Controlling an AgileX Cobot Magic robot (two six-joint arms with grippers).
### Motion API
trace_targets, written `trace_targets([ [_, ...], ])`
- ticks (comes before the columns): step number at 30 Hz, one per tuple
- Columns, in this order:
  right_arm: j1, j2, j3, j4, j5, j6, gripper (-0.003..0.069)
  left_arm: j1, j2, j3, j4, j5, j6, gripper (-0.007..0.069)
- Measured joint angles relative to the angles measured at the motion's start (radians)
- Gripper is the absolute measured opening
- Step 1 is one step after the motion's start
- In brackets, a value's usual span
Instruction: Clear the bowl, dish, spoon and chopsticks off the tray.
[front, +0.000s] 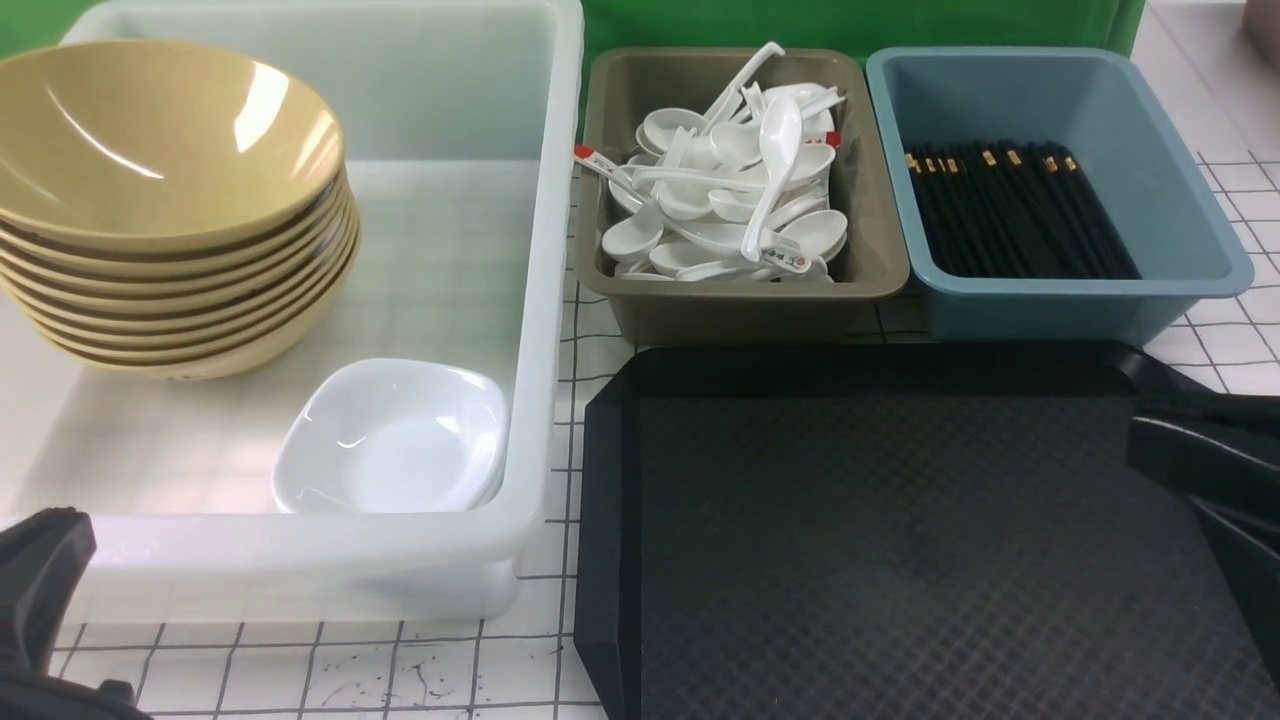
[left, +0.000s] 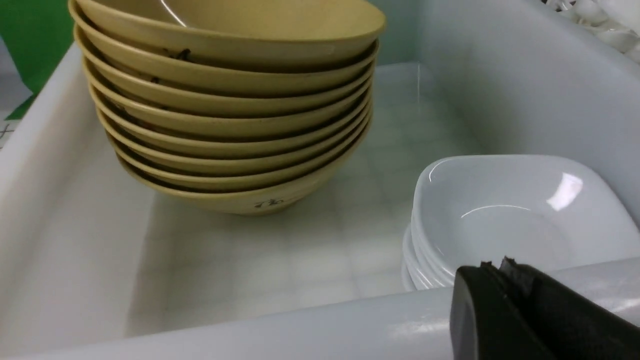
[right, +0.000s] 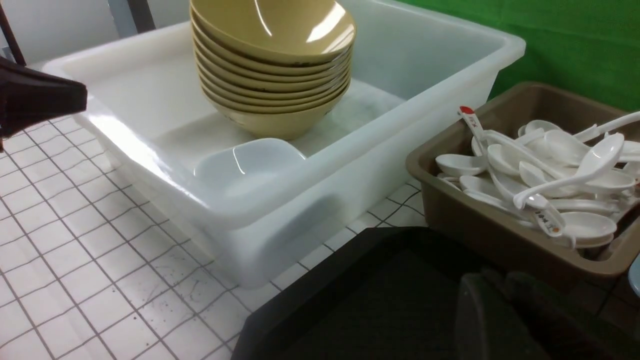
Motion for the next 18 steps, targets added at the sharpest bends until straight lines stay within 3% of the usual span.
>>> trace_targets([
  [10,0.000,-0.002,0.021,0.003,-0.032,0.000,0.0099,0.000,0.000,0.001,0.000,0.053,-0.007,-0.0013],
  [15,-0.014,-0.124,0.187,-0.002,-0.137,0.000,0.0099,0.000,0.000,0.002,0.000,0.062,-0.007,-0.0013],
  [18,-0.077,-0.216,0.294,-0.024,-0.191,0.004,0.0087,0.000,0.000,0.002,-0.004,0.062,-0.007,-0.0013],
])
